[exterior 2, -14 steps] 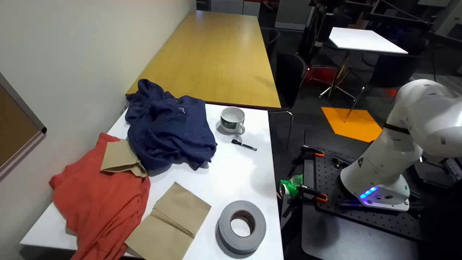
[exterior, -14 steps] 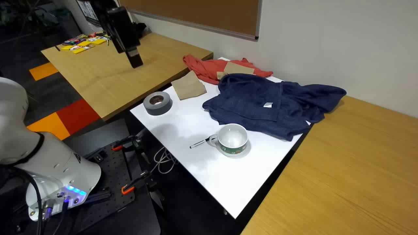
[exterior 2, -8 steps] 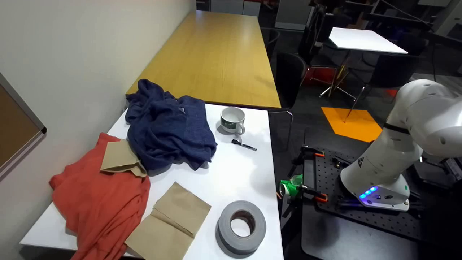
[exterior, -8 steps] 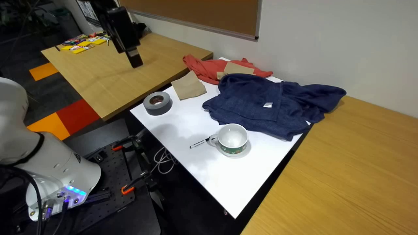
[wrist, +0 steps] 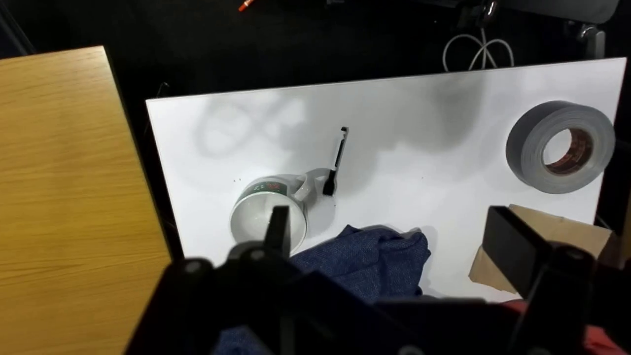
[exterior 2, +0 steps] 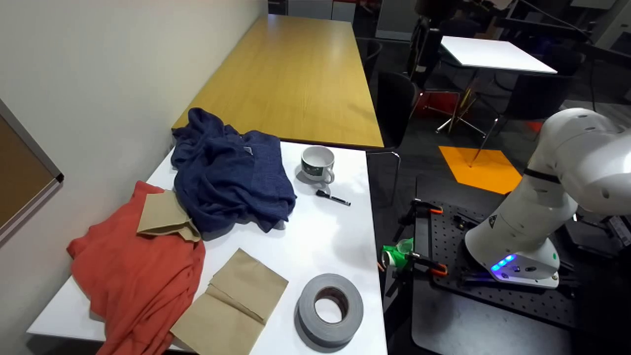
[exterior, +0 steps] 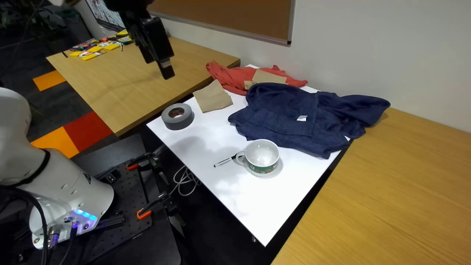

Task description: Move the cup to the left

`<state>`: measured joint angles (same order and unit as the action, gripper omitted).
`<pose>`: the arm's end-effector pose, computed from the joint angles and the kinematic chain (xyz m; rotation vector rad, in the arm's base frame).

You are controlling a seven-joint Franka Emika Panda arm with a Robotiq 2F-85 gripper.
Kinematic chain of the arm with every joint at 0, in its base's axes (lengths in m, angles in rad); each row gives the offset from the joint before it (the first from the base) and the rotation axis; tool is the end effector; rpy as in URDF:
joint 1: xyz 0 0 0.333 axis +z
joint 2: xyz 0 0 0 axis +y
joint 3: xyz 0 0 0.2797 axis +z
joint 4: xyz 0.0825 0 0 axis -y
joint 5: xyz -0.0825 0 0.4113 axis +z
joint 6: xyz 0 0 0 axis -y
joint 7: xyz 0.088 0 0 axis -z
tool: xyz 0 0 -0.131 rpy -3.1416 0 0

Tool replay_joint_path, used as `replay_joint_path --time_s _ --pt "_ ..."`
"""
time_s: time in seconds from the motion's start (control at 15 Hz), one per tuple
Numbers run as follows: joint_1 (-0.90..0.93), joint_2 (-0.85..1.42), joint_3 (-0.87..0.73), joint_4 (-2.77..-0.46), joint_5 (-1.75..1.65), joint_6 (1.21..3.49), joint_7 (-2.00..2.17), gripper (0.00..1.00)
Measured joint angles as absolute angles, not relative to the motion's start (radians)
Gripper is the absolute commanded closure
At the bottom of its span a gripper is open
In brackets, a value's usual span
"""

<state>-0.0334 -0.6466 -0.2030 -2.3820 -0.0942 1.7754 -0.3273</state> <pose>0.3978 -0.1089 0.4865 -3.1124 -0.2291 -0.0586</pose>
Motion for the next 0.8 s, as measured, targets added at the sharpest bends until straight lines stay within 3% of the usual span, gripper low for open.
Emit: replay_joint_path --time_s 0.8 --pt "-0.017 -0.227 -0.113 -2.422 -0.042 2.237 -0.116 0.00"
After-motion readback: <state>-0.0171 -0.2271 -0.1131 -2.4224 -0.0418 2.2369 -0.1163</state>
